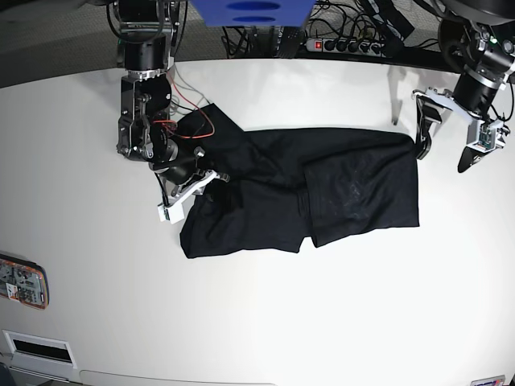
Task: Fold the T-shirt properly
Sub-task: 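Drag the folded shirt's edge with the right gripper to tidy the bundle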
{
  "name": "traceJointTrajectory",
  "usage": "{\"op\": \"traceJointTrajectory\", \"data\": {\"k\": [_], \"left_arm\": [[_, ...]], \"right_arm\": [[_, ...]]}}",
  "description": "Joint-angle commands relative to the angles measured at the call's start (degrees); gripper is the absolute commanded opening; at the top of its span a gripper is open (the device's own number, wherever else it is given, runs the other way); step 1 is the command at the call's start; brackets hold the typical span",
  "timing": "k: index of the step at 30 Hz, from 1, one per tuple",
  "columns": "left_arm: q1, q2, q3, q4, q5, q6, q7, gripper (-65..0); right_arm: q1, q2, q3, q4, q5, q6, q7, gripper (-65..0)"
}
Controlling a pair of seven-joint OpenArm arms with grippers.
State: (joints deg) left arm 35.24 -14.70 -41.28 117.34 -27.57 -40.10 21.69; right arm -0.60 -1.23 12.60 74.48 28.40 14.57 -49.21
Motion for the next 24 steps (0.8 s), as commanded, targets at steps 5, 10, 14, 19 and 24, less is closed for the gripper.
{"op": "traceJointTrajectory", "data": {"k": [5, 10, 14, 19, 24], "left_arm": [[0.14, -0.64, -0.26, 0.86, -1.04, 0.10, -1.52, -15.8], [0.05, -0.64, -0.26, 0.86, -0.95, 0.10, -1.52, -15.8], [-0.04, -0.64, -0.26, 0.86, -0.87, 0.10, -1.52, -15.8], [-0.12, -0.64, -0.26, 0.86, -0.87, 0.10, -1.52, -15.8], [-0.12, -0.64, 0.00, 0.86, -0.95, 0.10, -1.52, -15.8]], "right_arm": [[2.40, 1.37, -0.51, -0.50, -3.39, -1.42, -4.64, -65.0], [5.30, 4.36, -0.25, -0.50, -3.48, -1.42, -6.92, -65.0], [7.06, 7.43, -0.16, -0.50, -3.48, -1.42, -7.18, -65.0], [9.88, 10.95, -0.16, -0.94, -3.48, -1.51, -7.18, -65.0], [11.81, 12.97, -0.16, -0.76, -3.74, -1.60, -7.18, -65.0]]}}
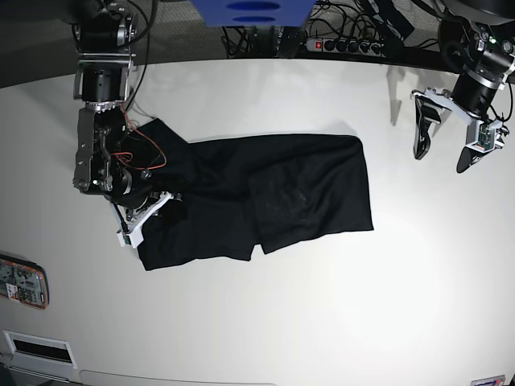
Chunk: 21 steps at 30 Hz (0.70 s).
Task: Fold the T-shirt properly
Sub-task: 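Drag the folded shirt's edge with the right gripper to tidy the bundle, then grasp the shirt's end with the right gripper and lift it over the body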
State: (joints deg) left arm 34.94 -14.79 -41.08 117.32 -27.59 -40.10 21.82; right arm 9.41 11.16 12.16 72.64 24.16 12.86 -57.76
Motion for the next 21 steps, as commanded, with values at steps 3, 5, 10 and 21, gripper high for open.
{"op": "traceJointTrajectory", "data": {"k": [3, 5, 10, 21], "left_arm": [[0.18, -0.55, 0.68, 0.88, -0.76, 0.10, -1.65, -15.8], [0.18, -0.47, 0.68, 0.88, -0.76, 0.10, -1.65, -15.8], [0.18, -0.47, 0.68, 0.88, -0.85, 0.10, -1.65, -15.8], [0.09, -0.47, 1.12, 0.79, -0.76, 0.10, -1.65, -15.8]], "right_arm": [[1.54, 1.02, 0.19, 1.51, -2.84, -3.85, 1.27, -65.0], [1.54, 1.02, -0.08, 4.15, -5.22, -7.28, 1.10, -65.0], [1.54, 0.75, -0.16, 13.82, -8.82, -9.48, -4.00, -65.0], [1.54, -8.21, -20.38, 27.97, -24.73, -19.68, -11.47, -65.0]]}}
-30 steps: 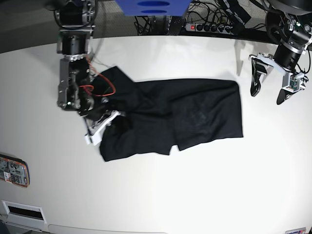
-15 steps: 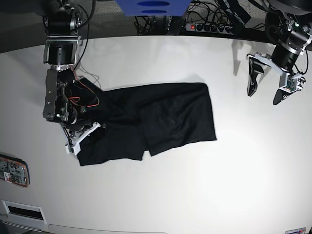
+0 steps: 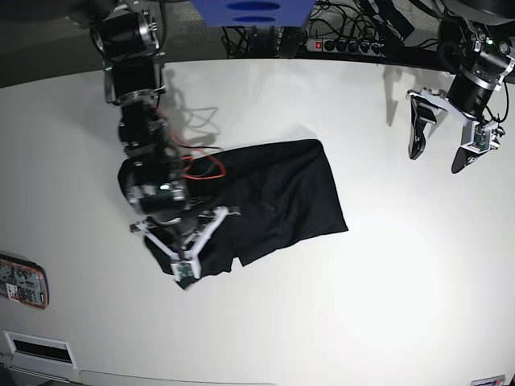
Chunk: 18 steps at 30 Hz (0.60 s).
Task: Fold the T-shirt properly
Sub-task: 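Grasp the shirt's end with the right gripper and lift it over the body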
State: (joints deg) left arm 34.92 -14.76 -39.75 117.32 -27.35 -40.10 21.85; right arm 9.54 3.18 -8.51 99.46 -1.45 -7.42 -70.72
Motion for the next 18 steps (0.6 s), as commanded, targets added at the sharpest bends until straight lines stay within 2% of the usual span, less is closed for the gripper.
{"op": "traceJointTrajectory", "data": {"k": [1, 3, 11, 14, 18], "left_arm": [[0.12, -0.49, -0.21, 0.79, -1.00, 0.10, -1.67, -15.8], [0.12, -0.49, 0.32, 0.79, -1.00, 0.10, -1.67, -15.8], [0.29, -0.49, 0.49, 0.79, -0.91, 0.10, -1.67, -15.8], [0.20, -0.49, 0.49, 0.79, -0.91, 0.10, -1.67, -15.8], [0.20, -0.49, 0.58, 0.79, -0.91, 0.10, -1.67, -15.8]], "right_arm": [[1.40, -1.47, -2.26, 1.68, -1.14, -1.06, 1.22, -65.0], [1.32, -3.49, -7.62, 1.77, -5.71, -3.44, 1.05, -65.0], [-0.79, -10.52, -23.00, 0.98, -23.03, -3.88, -2.12, -65.0], [-1.76, -11.31, -27.14, -2.36, -29.01, -3.88, -2.12, -65.0], [-3.43, -11.31, -30.12, -8.25, -32.70, -3.88, -1.85, -65.0]]}}
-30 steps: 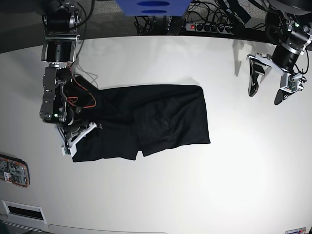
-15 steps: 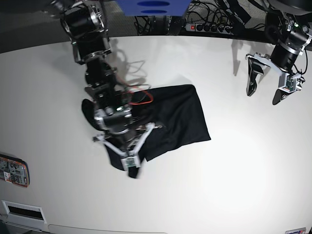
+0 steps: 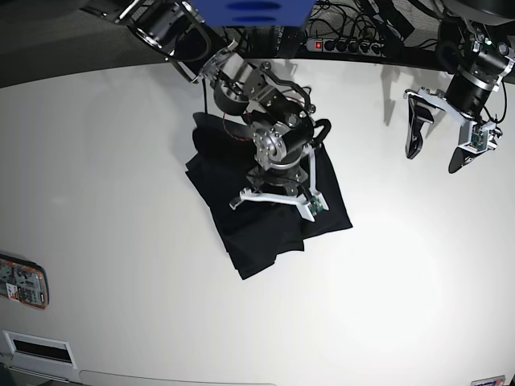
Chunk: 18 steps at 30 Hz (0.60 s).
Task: Fold the T-shirt properly
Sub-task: 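Grasp the shirt's end with the right gripper and lift it over the body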
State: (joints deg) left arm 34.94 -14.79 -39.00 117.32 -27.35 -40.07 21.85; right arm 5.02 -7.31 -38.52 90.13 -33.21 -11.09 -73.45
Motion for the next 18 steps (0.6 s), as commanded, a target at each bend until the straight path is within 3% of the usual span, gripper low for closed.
{"op": "traceJointTrajectory", "data": {"k": [1, 8, 11, 14, 18], "left_arm": [[0.18, -0.47, -0.16, 0.79, -1.00, 0.07, -1.67, -15.8], [0.27, -0.47, -0.16, 0.62, -0.91, 0.07, -1.67, -15.8], [0.18, -0.64, 1.33, 0.44, -0.91, 0.07, -1.67, -15.8], [0.27, -0.73, 3.27, 0.44, -0.91, 0.07, -1.67, -15.8], [0.27, -0.47, 3.97, 0.44, -0.91, 0.07, -1.67, -15.8]], "right_arm": [[1.09, -0.82, -0.29, 0.20, -1.03, -0.20, 1.67, -65.0], [-0.58, -0.91, -0.64, -0.59, -1.03, -0.20, 4.40, -64.6], [-0.66, -0.91, -3.54, -0.24, -1.12, -0.20, 6.59, -53.0], [-0.49, -0.91, -6.88, -0.32, -1.12, -0.20, 6.94, -45.8], [0.21, -1.00, -8.64, -0.59, -1.12, -0.20, 8.09, -44.6]]}}
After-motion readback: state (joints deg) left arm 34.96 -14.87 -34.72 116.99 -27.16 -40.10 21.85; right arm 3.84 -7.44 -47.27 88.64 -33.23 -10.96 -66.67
